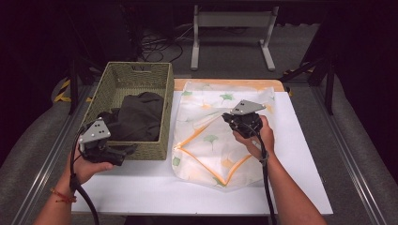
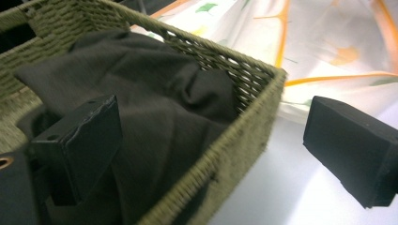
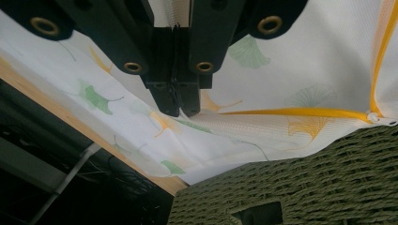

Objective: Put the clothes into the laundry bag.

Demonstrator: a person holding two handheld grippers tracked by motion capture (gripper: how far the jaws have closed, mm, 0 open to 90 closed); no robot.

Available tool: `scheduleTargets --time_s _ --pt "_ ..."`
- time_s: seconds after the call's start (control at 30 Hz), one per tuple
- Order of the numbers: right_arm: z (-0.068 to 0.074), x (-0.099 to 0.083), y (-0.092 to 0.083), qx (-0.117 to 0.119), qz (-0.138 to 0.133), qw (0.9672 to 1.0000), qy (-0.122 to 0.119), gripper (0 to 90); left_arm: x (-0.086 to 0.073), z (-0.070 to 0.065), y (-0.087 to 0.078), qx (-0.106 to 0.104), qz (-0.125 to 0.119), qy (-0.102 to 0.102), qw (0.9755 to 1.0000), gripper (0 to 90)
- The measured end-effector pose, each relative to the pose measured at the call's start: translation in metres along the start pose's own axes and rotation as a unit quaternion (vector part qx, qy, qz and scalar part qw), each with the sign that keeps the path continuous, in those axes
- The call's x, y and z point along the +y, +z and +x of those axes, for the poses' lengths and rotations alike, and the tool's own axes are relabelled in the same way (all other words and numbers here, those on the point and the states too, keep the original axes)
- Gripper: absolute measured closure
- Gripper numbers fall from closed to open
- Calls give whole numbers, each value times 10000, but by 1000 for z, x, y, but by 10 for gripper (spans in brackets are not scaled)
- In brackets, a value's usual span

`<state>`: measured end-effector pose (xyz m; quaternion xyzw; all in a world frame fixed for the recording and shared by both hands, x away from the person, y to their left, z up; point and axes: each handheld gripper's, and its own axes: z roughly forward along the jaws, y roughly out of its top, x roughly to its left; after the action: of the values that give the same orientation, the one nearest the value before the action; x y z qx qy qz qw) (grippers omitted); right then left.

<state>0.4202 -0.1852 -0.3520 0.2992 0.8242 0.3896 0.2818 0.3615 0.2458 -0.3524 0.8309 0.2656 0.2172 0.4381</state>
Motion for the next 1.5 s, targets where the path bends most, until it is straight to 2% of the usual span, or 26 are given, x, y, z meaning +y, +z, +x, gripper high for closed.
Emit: scheduleTargets --time_s 0.07,0.2,0.23,0.27,0.47,0.53,0.63,0.67,0.7,0.8,0.87,0.93,0.97,1.07,1.1,1.13,1.17,1.27,1.3,1.37,1.4,1.47,1.5 --pt "-1 1 -2 -29 -25 10000 6 890 5 4 4 -20 41 19 10000 56" --pt "-2 3 -5 -60 -66 10000 13 890 13 13 14 260 170 75 9995 54" --pt "-3 4 -7 -67 -80 9999 -4 890 15 19 18 151 270 19 9995 57" --pt "-4 7 -9 -74 -100 9999 12 891 16 22 20 131 317 -10 9994 51" --pt "-5 16 -14 -117 -126 9998 -71 891 20 40 32 171 528 -154 9983 52" --pt "-5 19 -13 -135 -139 9998 -83 890 20 49 36 168 616 -258 9976 51" --pt "-5 23 -13 -142 -149 9997 -101 891 22 56 40 235 711 -226 9969 51" --pt "-5 24 -13 -152 -152 9997 -110 891 22 57 42 235 745 -258 9966 51" --pt "-6 25 -13 -158 -157 9997 -102 891 23 59 44 290 785 -207 9963 50" --pt "-7 29 -11 -174 -149 9997 -117 891 22 67 52 267 1032 -444 9933 36" --pt "-8 30 -10 -155 -140 9997 -111 891 25 70 55 364 1152 -482 9915 33" --pt "-7 30 -9 -133 -113 9998 -131 891 28 73 56 463 1135 -357 9918 34" --pt "-6 30 -7 -114 -76 9998 -131 891 29 75 58 486 1222 -390 9905 26" --pt "-4 31 -4 -76 -23 9998 -178 891 28 84 70 465 1620 -475 9845 27" --pt "-3 31 -4 -63 -16 9998 -172 890 26 87 76 399 1793 -484 9818 22" --pt "-3 31 -4 -63 -16 9998 -172 890 26 87 76 399 1793 -484 9818 12" --pt "-2 31 -1 -11 26 9998 -201 891 24 90 84 185 1947 -547 9792 7" --pt "-1 30 0 30 43 9998 -197 891 23 92 98 -100 2077 -487 9769 4" --pt "-1 30 1 62 54 9998 -195 890 24 91 103 -235 2175 -419 9749 3" --pt "0 29 3 116 80 9997 -187 891 25 88 112 -353 2382 -264 9702 1" --pt "0 28 4 135 90 9997 -187 891 24 88 116 -448 2418 -255 9690 1" --pt "1 27 6 170 100 9996 -207 891 23 89 123 -510 2505 -314 9663 0" --pt "1 27 6 203 108 9995 -214 891 23 90 127 -530 2581 -341 9641 0"
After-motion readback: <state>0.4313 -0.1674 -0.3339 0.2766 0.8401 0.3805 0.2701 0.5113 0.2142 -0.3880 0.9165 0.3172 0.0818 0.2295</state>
